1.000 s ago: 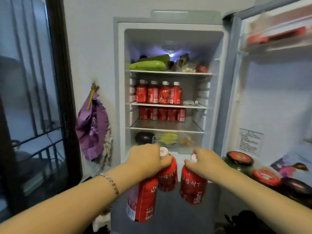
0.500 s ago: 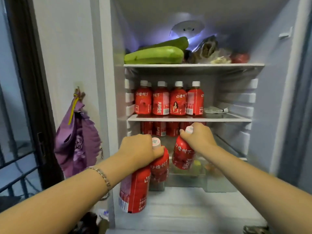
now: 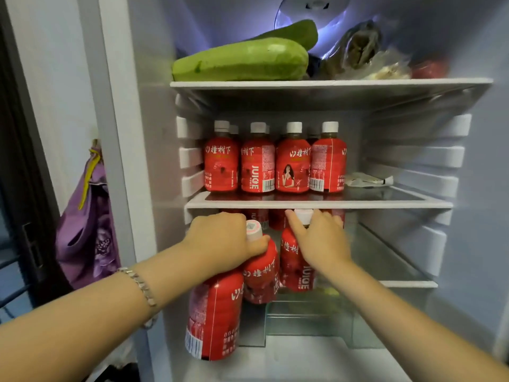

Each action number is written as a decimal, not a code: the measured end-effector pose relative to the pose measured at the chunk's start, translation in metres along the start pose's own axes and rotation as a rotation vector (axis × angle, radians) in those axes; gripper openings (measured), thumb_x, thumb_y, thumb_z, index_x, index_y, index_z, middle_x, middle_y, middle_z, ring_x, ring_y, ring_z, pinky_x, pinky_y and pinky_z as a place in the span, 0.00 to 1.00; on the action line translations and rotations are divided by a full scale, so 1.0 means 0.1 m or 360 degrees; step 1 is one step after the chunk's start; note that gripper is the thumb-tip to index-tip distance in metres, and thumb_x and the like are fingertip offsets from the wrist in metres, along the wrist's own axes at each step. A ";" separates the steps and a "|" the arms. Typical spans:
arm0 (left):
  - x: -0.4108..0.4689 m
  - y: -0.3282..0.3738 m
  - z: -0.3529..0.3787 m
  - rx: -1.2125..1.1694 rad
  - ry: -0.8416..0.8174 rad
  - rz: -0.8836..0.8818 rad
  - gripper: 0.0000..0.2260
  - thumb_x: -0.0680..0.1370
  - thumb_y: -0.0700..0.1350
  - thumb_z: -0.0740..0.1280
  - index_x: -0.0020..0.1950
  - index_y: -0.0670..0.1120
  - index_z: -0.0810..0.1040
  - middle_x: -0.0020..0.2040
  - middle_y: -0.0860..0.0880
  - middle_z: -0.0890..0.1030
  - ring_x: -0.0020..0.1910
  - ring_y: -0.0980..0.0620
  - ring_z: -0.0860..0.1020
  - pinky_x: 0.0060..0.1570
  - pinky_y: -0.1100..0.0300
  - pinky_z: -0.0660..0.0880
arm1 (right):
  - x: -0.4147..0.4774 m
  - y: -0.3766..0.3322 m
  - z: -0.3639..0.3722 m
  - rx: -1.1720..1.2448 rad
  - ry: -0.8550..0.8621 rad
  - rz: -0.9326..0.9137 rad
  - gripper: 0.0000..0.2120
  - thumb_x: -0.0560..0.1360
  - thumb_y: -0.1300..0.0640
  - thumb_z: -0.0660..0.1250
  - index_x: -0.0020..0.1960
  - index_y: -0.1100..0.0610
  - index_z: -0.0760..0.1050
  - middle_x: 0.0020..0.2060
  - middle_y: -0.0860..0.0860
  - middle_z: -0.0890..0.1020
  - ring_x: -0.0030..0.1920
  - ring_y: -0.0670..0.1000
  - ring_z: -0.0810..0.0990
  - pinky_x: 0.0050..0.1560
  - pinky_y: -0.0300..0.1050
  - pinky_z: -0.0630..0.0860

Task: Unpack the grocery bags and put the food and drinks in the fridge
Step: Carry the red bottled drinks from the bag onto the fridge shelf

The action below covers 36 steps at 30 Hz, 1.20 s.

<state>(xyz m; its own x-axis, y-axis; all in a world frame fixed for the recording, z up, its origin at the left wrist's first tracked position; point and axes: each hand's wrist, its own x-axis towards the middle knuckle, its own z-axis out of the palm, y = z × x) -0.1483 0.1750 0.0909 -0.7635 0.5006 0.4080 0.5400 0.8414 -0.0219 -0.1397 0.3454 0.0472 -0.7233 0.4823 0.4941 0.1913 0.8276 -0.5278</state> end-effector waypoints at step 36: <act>0.11 -0.24 0.10 0.0129 0.0058 -0.0314 0.22 0.75 0.67 0.55 0.50 0.51 0.77 0.46 0.52 0.81 0.43 0.52 0.78 0.43 0.59 0.72 | 0.08 -0.08 0.47 0.1321 -0.1629 -0.0587 0.47 0.64 0.68 0.75 0.73 0.44 0.54 0.64 0.42 0.70 0.67 0.44 0.71 0.68 0.44 0.69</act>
<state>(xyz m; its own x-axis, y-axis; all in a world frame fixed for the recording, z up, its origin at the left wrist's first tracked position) -0.1734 0.1625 0.0871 -0.8375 0.3178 0.4446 0.3498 0.9368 -0.0107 -0.1782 0.3294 0.0229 -0.8774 -0.4526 0.1592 -0.3059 0.2721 -0.9123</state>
